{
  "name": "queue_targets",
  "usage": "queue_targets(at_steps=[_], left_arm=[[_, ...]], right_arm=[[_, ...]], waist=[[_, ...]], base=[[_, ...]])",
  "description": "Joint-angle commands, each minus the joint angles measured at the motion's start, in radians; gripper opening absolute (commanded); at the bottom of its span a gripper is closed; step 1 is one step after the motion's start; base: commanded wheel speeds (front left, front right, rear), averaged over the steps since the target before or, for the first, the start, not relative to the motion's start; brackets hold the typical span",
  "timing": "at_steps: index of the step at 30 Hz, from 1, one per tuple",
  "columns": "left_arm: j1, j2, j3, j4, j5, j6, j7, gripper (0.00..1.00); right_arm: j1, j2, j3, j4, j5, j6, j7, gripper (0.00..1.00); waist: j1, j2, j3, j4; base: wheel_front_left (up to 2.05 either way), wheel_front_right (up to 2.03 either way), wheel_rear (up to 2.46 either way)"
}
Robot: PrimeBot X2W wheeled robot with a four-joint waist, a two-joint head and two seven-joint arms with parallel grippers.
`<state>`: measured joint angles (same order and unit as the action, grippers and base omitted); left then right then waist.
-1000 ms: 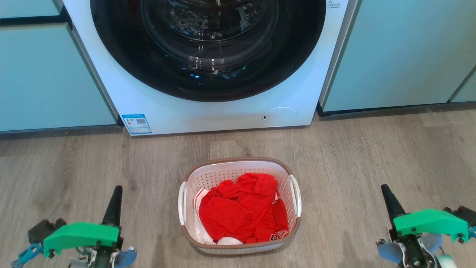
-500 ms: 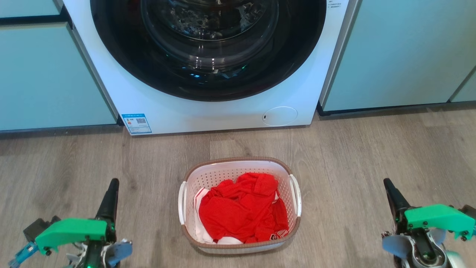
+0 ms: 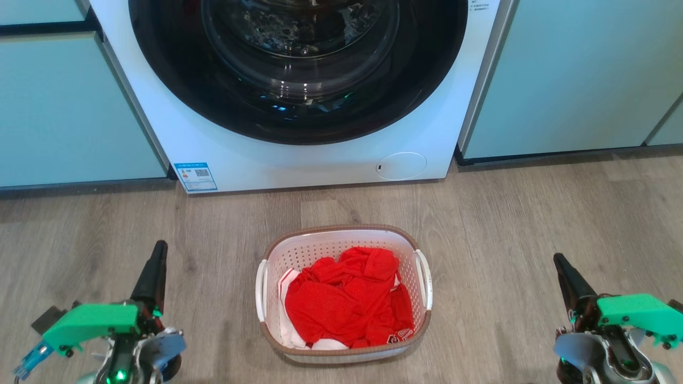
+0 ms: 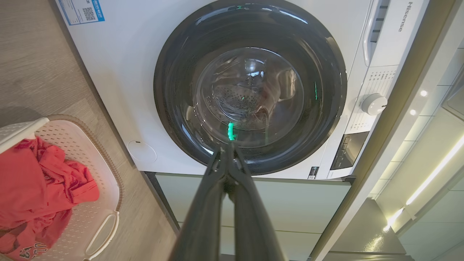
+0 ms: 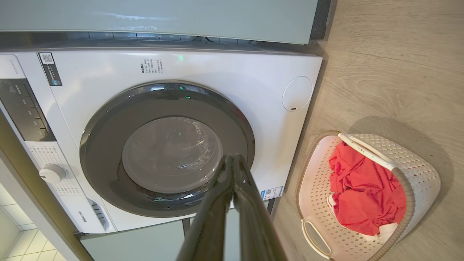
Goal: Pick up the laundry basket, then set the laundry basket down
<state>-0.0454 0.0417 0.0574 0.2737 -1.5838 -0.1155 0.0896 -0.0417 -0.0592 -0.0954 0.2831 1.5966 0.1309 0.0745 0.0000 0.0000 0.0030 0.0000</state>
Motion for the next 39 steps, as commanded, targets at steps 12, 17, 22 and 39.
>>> queue_targets(at_steps=[12,17,22,39], left_arm=[[-0.062,0.016,0.046,-0.029,-0.033,-0.015,0.015,0.0],[-0.062,0.016,0.047,-0.029,-0.033,-0.015,0.016,0.0],[-0.062,0.015,0.048,-0.029,-0.032,-0.015,0.017,0.0],[-0.062,0.014,0.05,-0.029,-0.03,-0.015,0.018,0.0]], right_arm=[[-0.064,-0.011,0.009,-0.04,0.035,0.0,0.017,0.0],[-0.064,-0.01,0.007,-0.04,0.033,0.0,0.018,0.0],[-0.064,-0.008,0.005,-0.04,0.032,0.0,0.02,0.0],[-0.064,-0.005,0.001,-0.039,0.028,0.0,0.023,0.0]], waist=[[0.0,0.0,0.0,0.0],[0.0,0.0,0.0,0.0],[0.0,0.0,0.0,0.0],[0.0,0.0,0.0,0.0]], base=[[0.0,0.0,0.0],[0.0,0.0,0.0],[0.0,0.0,0.0],[0.0,0.0,0.0]])
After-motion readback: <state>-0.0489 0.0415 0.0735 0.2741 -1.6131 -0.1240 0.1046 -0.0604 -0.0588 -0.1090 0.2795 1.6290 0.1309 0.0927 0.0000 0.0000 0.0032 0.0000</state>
